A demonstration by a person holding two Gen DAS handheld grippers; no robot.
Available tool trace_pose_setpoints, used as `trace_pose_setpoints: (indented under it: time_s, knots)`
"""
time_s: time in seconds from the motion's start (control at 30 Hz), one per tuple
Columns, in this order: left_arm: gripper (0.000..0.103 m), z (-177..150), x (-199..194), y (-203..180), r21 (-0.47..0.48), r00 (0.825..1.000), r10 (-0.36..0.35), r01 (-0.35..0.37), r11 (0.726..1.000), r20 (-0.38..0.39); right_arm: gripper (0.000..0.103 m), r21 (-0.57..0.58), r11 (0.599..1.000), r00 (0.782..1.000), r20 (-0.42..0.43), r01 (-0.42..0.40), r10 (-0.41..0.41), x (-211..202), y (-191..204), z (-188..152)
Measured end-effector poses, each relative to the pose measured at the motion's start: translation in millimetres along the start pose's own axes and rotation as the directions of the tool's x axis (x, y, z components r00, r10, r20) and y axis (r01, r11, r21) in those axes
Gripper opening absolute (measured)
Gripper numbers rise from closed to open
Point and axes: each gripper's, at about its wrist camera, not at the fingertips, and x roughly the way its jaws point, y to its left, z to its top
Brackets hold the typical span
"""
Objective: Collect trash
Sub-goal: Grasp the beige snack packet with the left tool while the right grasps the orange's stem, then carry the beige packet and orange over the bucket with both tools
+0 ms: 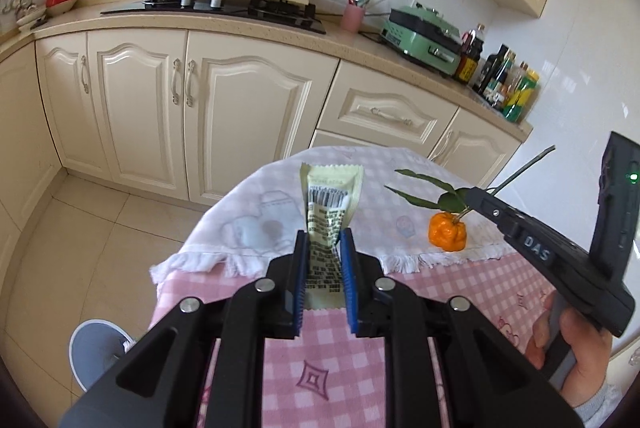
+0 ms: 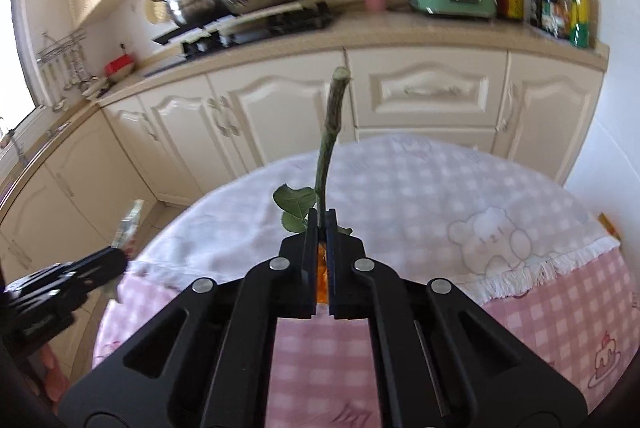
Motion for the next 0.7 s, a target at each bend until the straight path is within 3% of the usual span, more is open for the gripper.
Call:
trace_pose_setpoints:
  time_s: [0.17,0.37,0.57,0.7]
  knots:
    - [0.015,-3.6,-39.3,29.2,-0.035,0.999,-0.003,0.004,0.999,0.041,0.003,-0.054,0.994,0.995,0.024,-0.091,0.093,-26.8,54.4,3.2]
    - [0.015,-17.4,-98.7,107.6,-0.119,0.994,0.087,-0.078,0.990,0.069,0.003,-0.142,0.960,0.970,-0.004,-0.242,0.244,-33.2,156.9,-11.5]
    - [0.015,-46.2,-145.4,214.3,-0.232,0.978,0.206,-0.194,0.953,0.025,0.004,-0.189,0.906,0.924,-0.133,-0.379,0.358,2.8,274.1,-58.5]
    - [0.015,-67.1,-156.3,282.5,-0.303,0.966,0.255,-0.256,0.918,-0.042,0.004,-0.221,0.875,0.893,-0.248,-0.430,0.376,41.5,345.8,-105.2]
